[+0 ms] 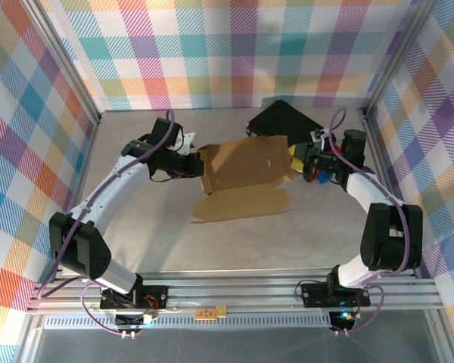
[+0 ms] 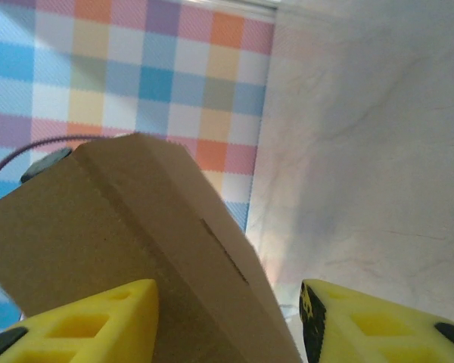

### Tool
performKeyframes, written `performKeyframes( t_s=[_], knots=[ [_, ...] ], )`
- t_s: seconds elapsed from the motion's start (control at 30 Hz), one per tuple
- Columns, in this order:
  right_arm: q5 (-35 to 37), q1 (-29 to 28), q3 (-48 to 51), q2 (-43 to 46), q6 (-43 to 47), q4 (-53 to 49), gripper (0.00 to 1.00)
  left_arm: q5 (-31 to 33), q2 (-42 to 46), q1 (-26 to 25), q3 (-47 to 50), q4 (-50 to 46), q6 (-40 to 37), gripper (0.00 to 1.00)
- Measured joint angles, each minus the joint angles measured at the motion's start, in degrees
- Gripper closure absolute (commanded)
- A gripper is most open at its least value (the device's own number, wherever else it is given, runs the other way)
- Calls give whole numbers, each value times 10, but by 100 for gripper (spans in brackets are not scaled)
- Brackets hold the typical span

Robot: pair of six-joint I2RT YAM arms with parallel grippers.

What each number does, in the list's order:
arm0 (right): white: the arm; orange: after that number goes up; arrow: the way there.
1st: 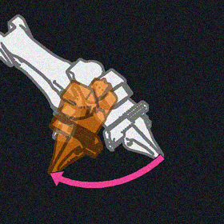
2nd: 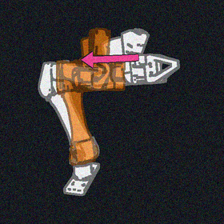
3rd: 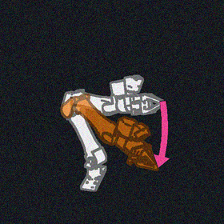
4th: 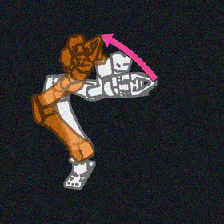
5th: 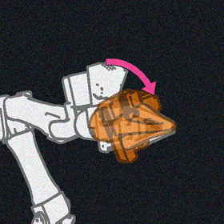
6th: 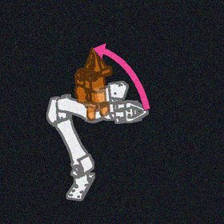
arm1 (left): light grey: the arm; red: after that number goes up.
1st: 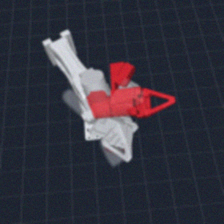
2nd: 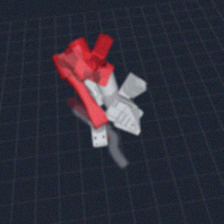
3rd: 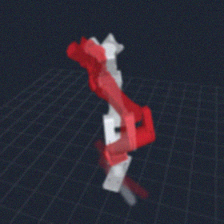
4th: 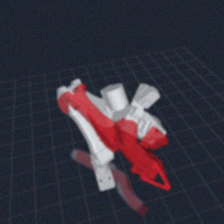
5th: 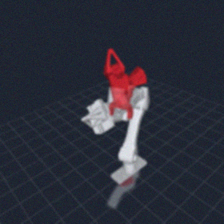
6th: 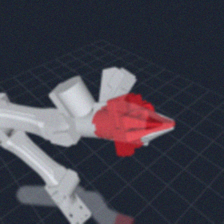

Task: Fold the paper box

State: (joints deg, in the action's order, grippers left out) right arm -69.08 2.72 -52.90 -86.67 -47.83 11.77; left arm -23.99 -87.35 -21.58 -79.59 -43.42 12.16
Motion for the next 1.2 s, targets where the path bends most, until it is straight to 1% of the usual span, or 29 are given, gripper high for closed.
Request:
performKeyframes(
  t_s=[0.2, 0.5, 0.67, 0.8, 1.0, 1.2],
  knots=[
    [-20, -17, -1, 21, 3, 8, 47, -7, -4, 3, -14, -2, -1, 100],
    [-11, -40, -30, 25, 77, -90, 46, -12, -5, 4, -20, -13, -4, 100],
    [26, -54, -77, 29, 147, -179, 43, -17, -5, 4, -20, -15, -5, 100],
    [58, -62, -95, 36, 190, -228, 43, -19, -5, 4, -20, -17, -7, 100],
    [108, -77, -122, 37, 250, -299, 44, -19, -5, 4, -20, -17, -11, 100],
    [180, -114, -156, 37, 304, -355, 46, -19, -5, 4, -20, -22, -11, 100]
  ],
)
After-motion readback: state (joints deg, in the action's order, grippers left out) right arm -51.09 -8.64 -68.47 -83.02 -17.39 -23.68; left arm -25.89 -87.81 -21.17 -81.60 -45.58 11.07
